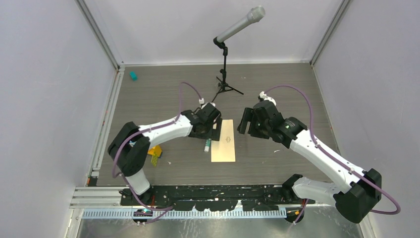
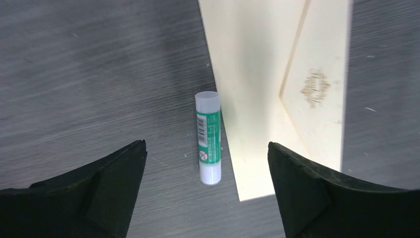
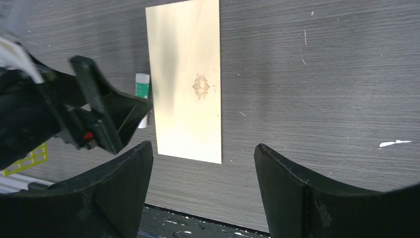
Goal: Place the letter into the envelope and seal it
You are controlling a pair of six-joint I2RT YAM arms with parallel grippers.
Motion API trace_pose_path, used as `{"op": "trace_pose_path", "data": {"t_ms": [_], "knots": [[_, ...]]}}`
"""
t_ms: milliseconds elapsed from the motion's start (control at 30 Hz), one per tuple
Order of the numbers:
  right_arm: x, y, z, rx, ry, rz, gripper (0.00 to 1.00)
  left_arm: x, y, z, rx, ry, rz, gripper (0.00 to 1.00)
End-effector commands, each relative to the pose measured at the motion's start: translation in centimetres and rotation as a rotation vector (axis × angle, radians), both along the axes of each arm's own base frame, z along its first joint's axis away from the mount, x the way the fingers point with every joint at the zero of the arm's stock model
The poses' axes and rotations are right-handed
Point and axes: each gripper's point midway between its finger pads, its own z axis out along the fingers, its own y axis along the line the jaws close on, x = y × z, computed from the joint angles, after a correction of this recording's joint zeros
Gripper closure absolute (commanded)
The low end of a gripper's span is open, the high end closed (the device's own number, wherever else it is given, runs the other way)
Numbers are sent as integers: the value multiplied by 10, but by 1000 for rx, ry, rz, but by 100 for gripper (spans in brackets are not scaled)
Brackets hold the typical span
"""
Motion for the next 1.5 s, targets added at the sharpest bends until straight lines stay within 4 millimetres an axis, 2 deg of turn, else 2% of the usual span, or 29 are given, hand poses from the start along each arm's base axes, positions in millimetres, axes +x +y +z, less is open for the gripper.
{"op": "trace_pose_path", "data": {"t_ms": [0, 167, 367, 467, 567, 733, 900, 1067, 1467], "knots": [[14, 2, 44, 49, -108, -25, 20, 24, -5, 94, -119, -191, -12, 1], [21, -5, 71, 41, -175, -45, 19, 30, 10, 161, -152, -308, 0, 0], [25, -8, 112, 69, -266, -55, 19, 22, 35, 239, -248, -489, 28, 0], [26, -10, 133, 90, -318, -60, 19, 15, 54, 269, -273, -573, 53, 0], [25, -14, 155, 105, -371, -60, 19, 7, 71, 290, -284, -632, 74, 0], [15, -25, 196, 154, -482, -64, 19, -3, 91, 312, -303, -702, 98, 0], [7, -31, 216, 194, -569, -65, 18, -9, 99, 322, -321, -737, 97, 0], [9, -30, 220, 192, -575, -59, 18, -8, 98, 319, -310, -727, 94, 0], [5, -32, 212, 195, -560, -61, 19, -8, 95, 319, -313, -732, 76, 0]]}}
